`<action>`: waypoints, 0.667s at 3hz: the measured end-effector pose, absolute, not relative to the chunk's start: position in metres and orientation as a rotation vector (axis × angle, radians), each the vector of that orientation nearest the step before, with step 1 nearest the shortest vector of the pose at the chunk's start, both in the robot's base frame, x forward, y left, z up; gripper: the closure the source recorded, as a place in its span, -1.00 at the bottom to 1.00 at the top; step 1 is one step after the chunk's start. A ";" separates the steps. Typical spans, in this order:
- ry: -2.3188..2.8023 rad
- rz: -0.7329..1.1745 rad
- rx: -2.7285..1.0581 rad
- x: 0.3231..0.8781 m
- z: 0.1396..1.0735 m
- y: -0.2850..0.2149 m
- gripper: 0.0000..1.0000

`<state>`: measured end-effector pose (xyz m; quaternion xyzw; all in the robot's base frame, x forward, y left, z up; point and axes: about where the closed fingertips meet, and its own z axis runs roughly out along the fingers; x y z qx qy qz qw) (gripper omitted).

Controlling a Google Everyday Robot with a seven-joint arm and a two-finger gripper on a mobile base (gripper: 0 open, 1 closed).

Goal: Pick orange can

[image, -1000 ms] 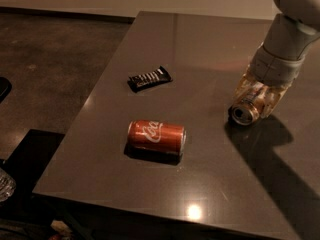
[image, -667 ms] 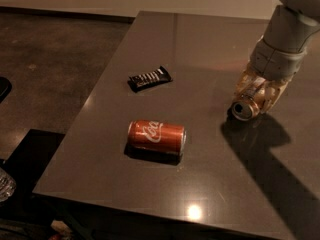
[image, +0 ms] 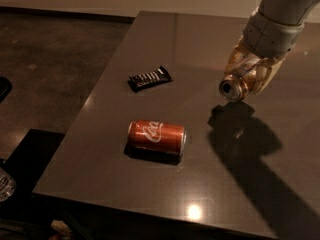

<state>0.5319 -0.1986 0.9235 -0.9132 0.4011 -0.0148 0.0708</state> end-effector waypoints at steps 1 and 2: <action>1.217 -0.082 -2.682 0.539 0.952 -0.182 1.00; 1.238 -0.111 -2.619 0.553 0.973 -0.172 1.00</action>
Offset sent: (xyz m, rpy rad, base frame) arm -0.0488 0.0085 0.0683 -0.0039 0.2043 -0.0659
